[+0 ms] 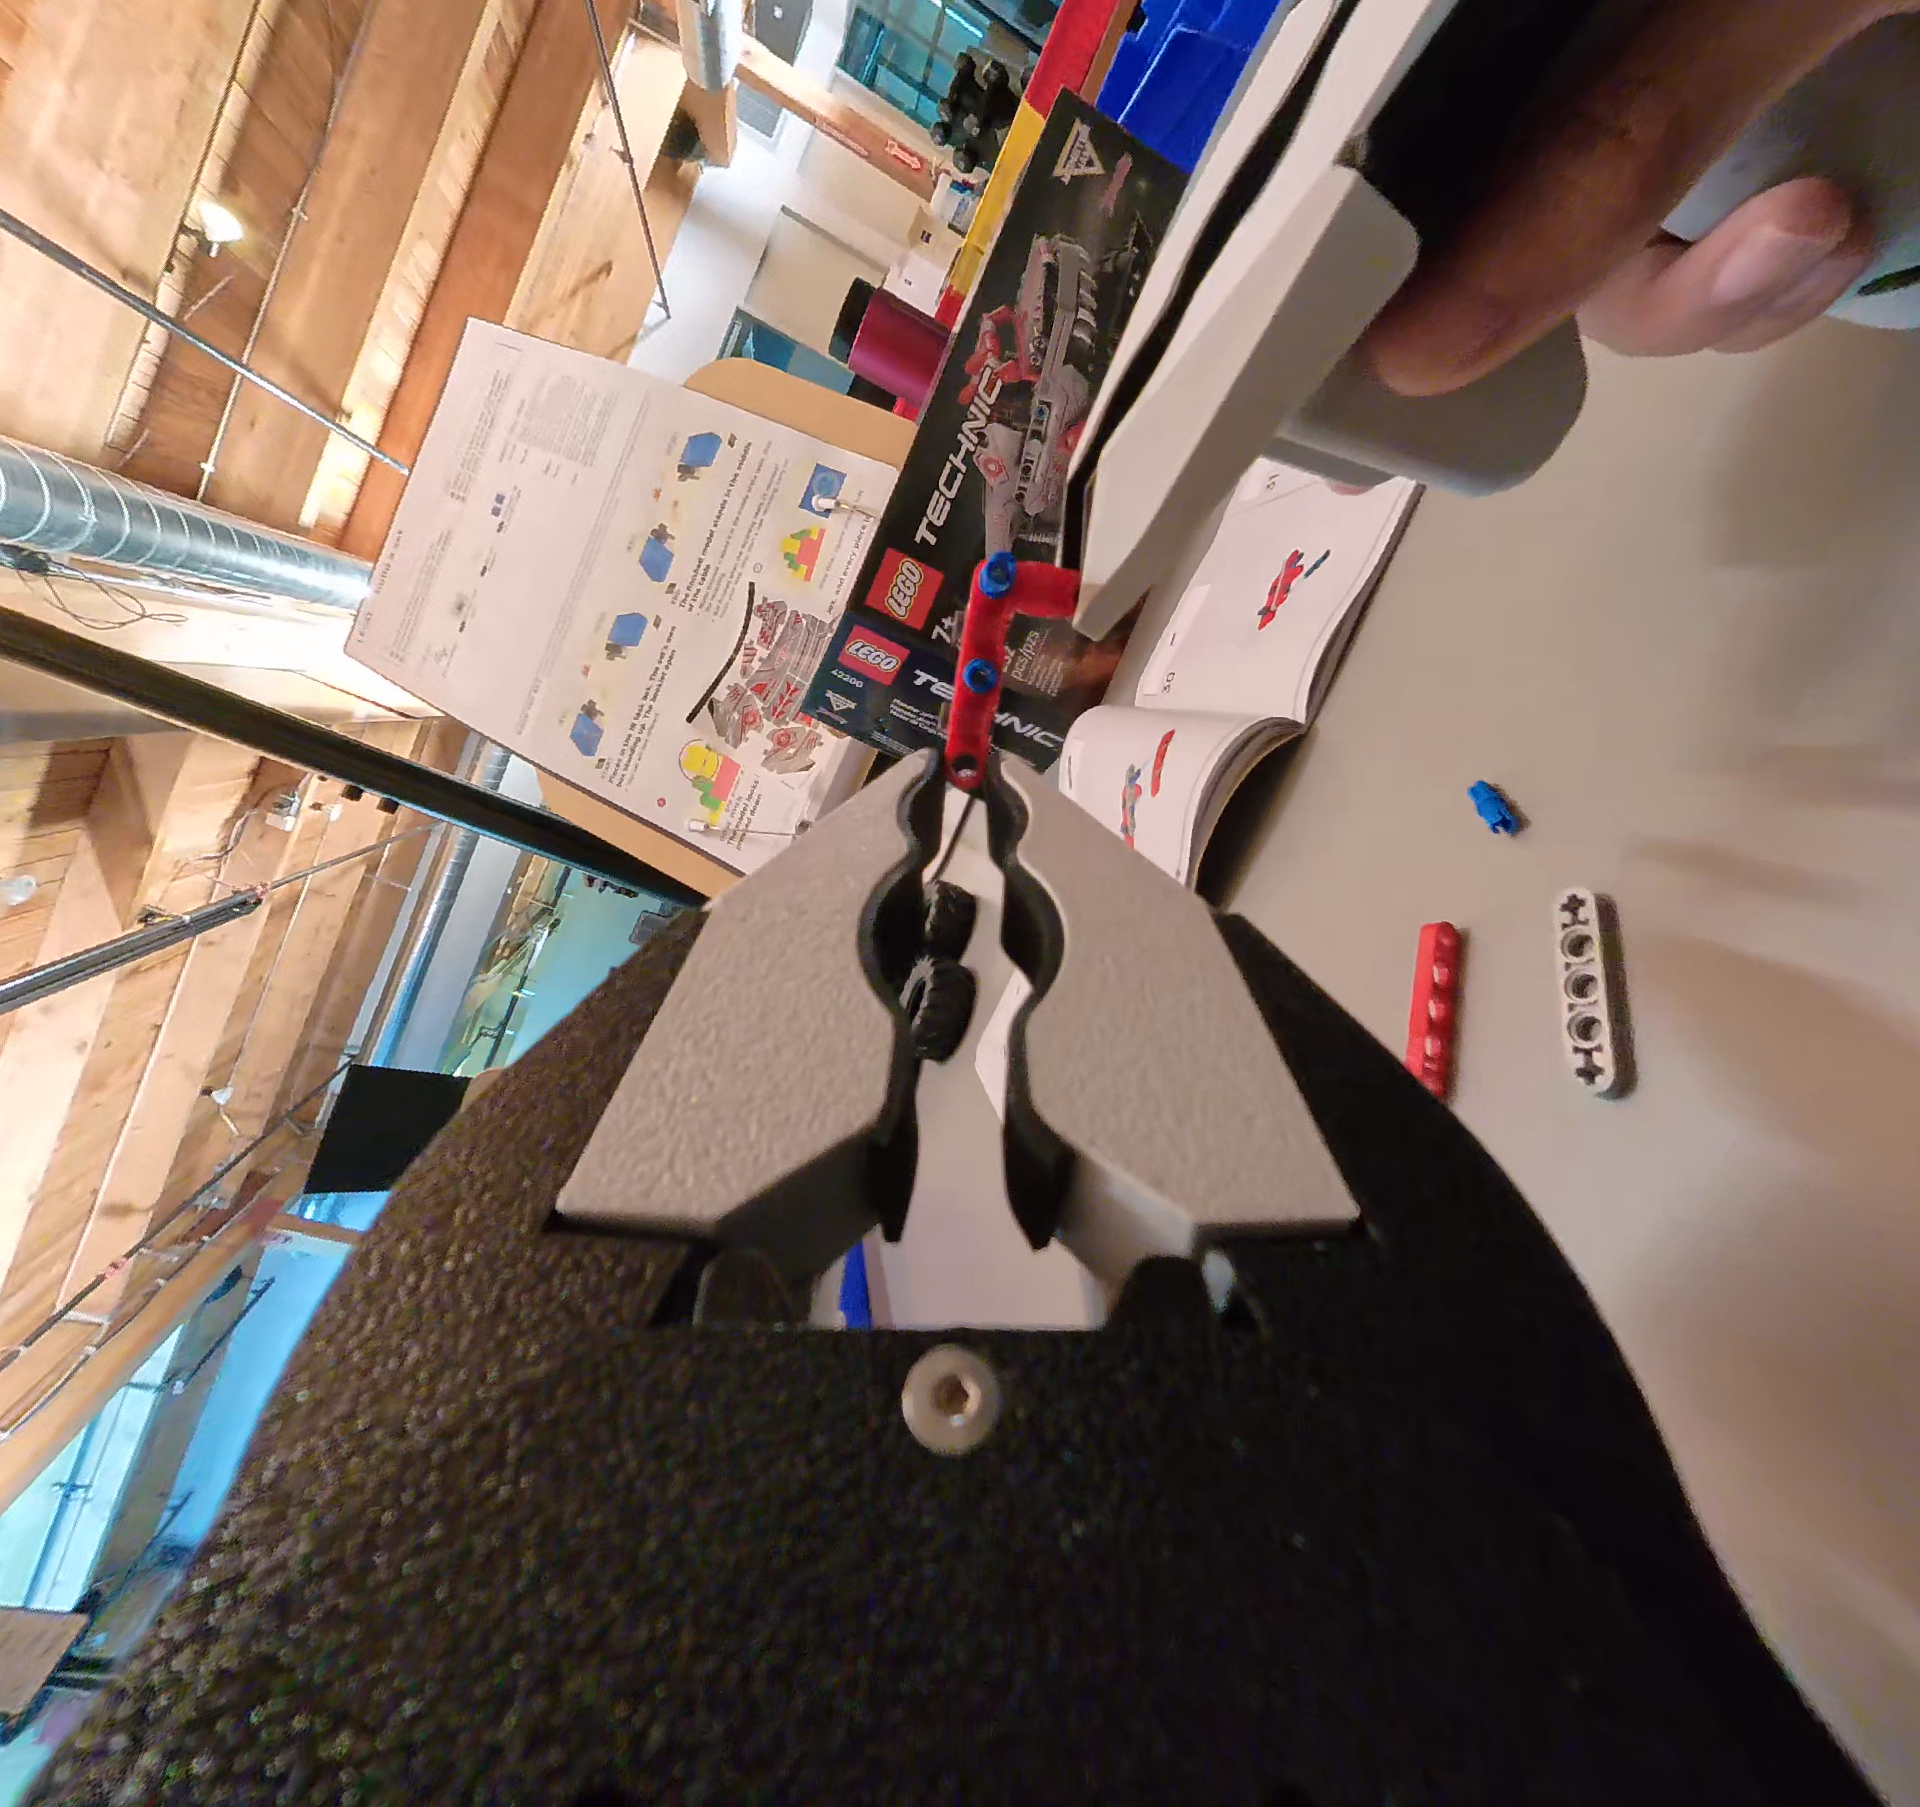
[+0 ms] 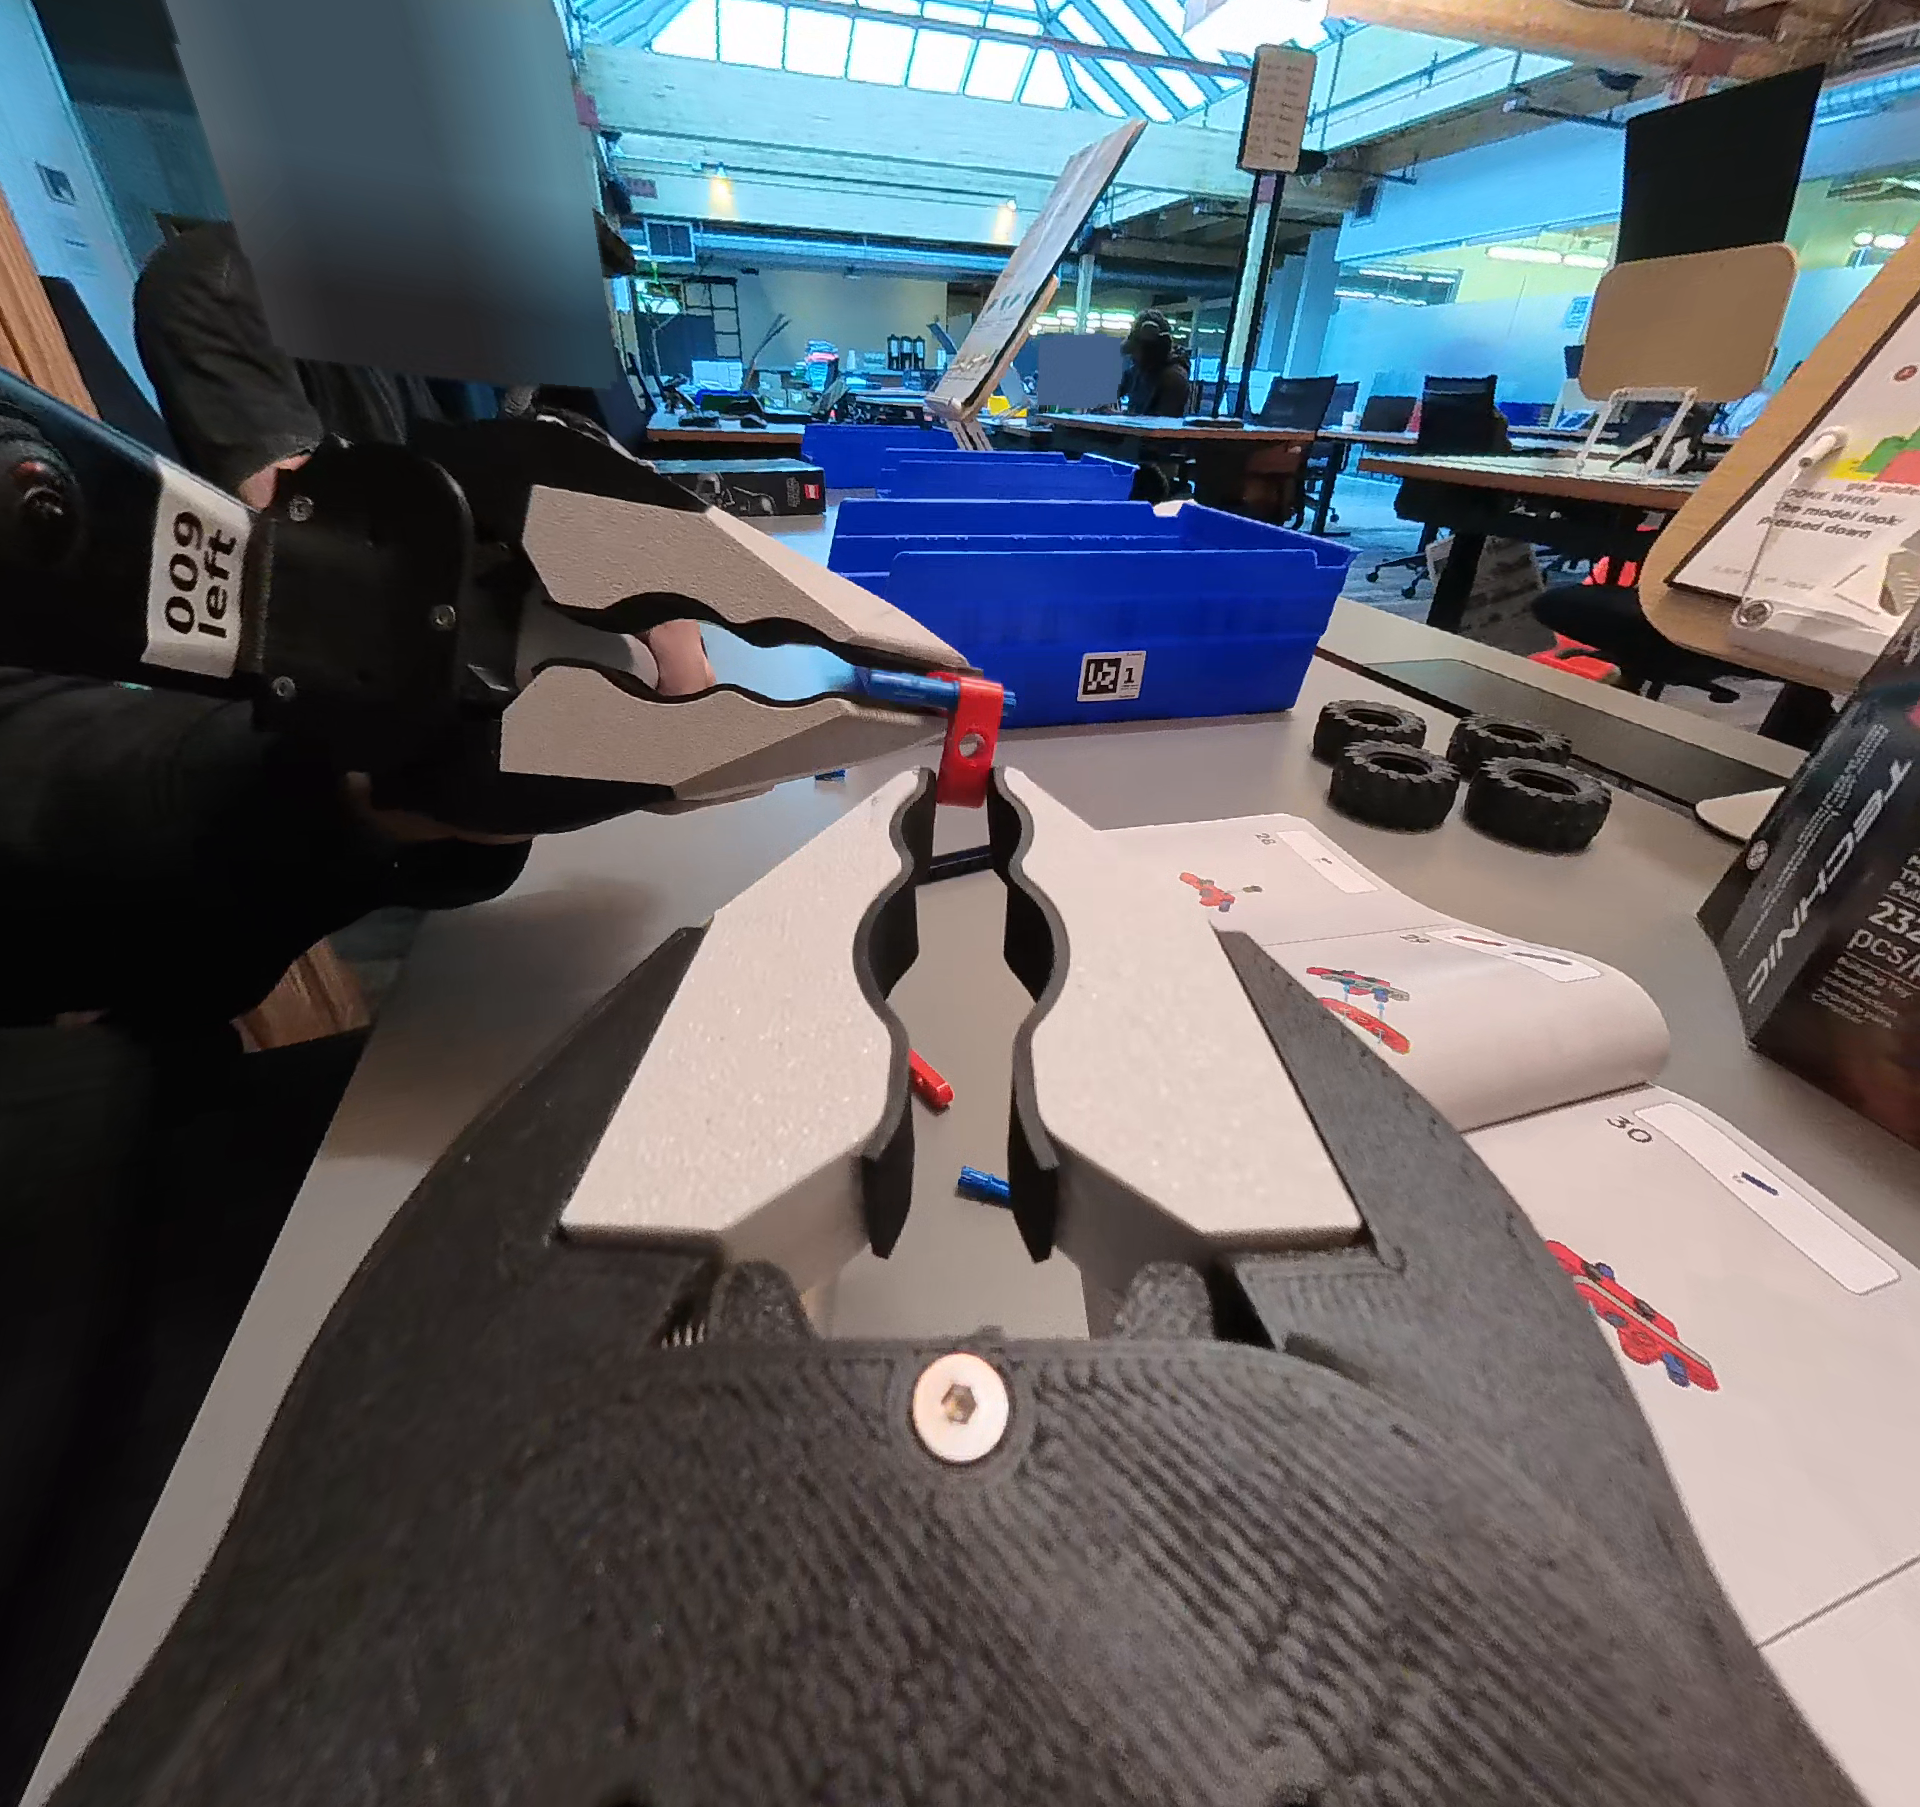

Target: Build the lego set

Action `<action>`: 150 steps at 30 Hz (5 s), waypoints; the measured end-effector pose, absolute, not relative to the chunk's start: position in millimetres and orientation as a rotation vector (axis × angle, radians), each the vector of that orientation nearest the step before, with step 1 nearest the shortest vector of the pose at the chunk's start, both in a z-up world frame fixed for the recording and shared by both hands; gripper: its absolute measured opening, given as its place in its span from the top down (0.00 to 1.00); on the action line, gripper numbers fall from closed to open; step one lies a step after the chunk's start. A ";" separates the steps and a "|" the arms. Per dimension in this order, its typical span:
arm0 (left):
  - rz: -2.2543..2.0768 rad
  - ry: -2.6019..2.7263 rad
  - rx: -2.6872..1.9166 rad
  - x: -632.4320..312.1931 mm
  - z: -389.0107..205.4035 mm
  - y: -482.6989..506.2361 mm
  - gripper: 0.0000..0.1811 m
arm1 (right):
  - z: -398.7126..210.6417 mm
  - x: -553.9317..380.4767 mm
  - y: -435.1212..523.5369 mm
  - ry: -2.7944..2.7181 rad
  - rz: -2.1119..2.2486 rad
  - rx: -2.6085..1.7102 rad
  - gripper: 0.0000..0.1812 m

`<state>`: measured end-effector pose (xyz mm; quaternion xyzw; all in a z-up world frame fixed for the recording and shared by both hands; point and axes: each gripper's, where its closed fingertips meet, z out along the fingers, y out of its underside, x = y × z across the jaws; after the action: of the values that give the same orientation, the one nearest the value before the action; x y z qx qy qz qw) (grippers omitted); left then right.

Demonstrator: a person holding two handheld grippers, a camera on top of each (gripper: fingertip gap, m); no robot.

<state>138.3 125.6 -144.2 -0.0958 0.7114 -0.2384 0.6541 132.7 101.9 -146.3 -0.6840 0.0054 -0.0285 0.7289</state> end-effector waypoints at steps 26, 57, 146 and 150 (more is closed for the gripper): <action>-0.980 2.594 -0.758 95.4 -263.4 105.2 0.98 | -129.3 158.4 71.1 0.101 -0.055 -1.351 0.97; -0.589 1.564 0.214 105.2 -127.0 94.2 0.98 | -144.2 134.1 93.5 0.035 0.062 -1.486 0.97; -0.586 1.577 0.103 122.8 -121.1 108.4 0.98 | -144.0 141.4 110.0 0.132 0.110 -1.474 0.97; -0.593 1.607 0.075 125.9 -125.9 113.5 0.98 | -146.0 139.3 112.2 0.122 0.126 -1.490 0.97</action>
<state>125.9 113.5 -125.9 0.0332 0.7085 -0.2614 0.6547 139.3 112.2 -146.0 -0.6772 0.0556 0.0571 0.7315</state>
